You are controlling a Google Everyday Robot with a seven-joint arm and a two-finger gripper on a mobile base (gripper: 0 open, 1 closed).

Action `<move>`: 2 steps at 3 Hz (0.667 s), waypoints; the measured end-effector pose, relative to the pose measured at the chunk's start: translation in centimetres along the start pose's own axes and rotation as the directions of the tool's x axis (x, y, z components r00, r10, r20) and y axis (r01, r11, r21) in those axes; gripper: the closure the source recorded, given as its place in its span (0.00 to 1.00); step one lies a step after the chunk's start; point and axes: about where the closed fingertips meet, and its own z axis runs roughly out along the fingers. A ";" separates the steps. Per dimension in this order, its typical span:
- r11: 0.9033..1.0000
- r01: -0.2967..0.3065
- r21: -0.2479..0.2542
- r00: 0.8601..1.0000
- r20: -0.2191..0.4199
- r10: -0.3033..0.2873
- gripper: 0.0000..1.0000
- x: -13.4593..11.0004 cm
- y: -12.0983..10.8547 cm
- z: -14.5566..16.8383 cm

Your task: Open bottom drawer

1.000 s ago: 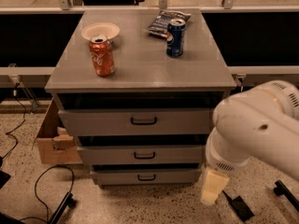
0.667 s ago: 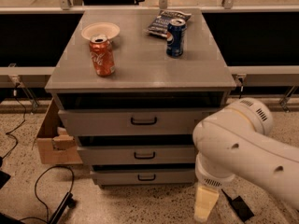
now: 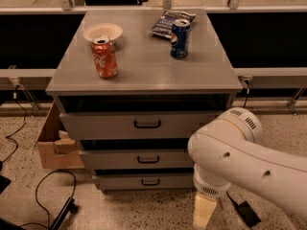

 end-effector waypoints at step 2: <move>0.996 0.050 -0.071 0.999 -0.004 -0.051 0.00 -2.2 3.2 11.0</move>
Offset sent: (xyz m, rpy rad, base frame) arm -0.0151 0.0393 -0.1959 0.0407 0.1021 0.0940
